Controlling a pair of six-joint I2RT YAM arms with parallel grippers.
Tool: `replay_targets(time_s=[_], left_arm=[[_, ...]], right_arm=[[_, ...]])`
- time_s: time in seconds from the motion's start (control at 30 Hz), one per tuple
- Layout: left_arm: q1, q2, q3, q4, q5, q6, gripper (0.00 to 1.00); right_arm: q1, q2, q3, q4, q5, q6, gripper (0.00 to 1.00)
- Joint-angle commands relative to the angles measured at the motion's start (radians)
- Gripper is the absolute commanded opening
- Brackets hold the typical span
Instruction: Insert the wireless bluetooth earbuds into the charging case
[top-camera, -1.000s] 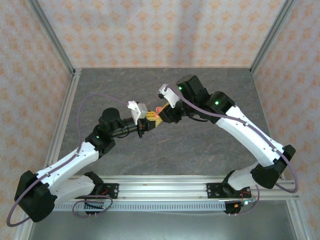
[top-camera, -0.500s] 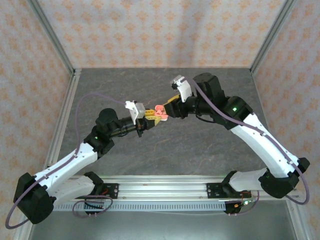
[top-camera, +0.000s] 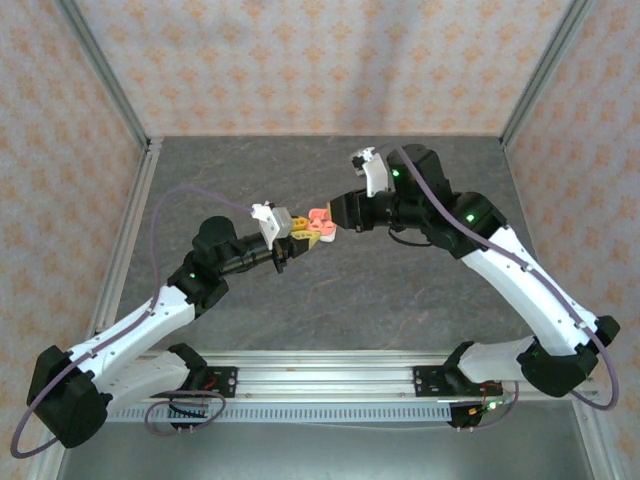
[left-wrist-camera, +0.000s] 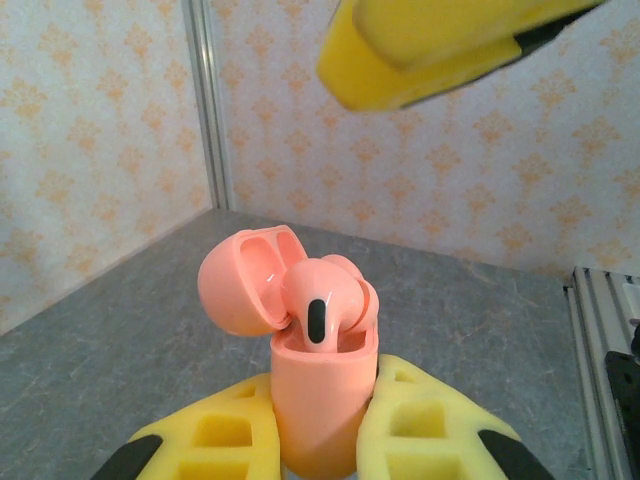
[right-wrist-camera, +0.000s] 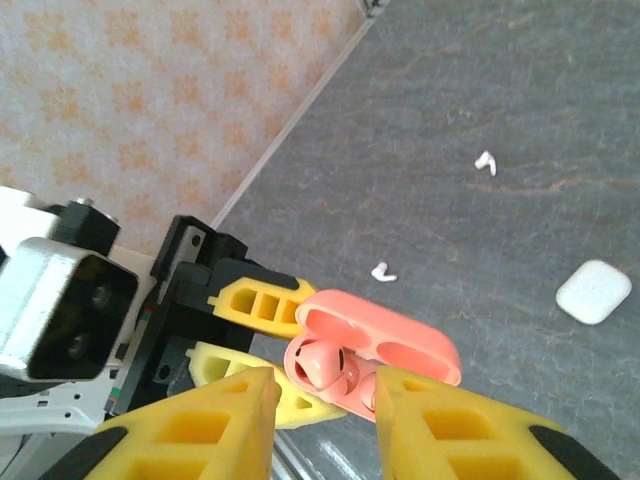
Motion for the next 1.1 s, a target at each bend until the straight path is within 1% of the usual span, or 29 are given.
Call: replay_targets(time_s=[0.0,0.1,0.3,0.53,0.7,0.9,1.07], left_arm=[[-0.004,-0.005,0.020,0.041,-0.012,0.019,0.00],[-0.004,0.000,0.035,0.024,-0.003,0.030,0.00],[-0.004,-0.003,0.059,-0.023,-0.002,0.056,0.00],[-0.004,-0.002,0.062,-0.030,0.018,0.056,0.00],[-0.004,-0.006,0.064,-0.027,0.031,0.056,0.00],[-0.004,-0.014,0.070,-0.046,0.032,0.058,0.00],[-0.004,-0.017,0.067,-0.048,0.032,0.056,0.00]], right_arm=[[0.028,0.028,0.011,-0.045,0.028,0.017,0.31],[0.038,0.056,0.013,-0.060,0.028,0.003,0.29],[0.041,0.094,0.024,-0.105,0.033,-0.046,0.20],[0.042,0.094,0.025,-0.135,0.055,-0.156,0.14],[0.043,0.104,0.038,-0.147,0.068,-0.222,0.15],[0.046,0.129,0.057,-0.130,0.013,-0.254,0.16],[0.061,0.140,0.061,-0.112,-0.005,-0.286,0.17]])
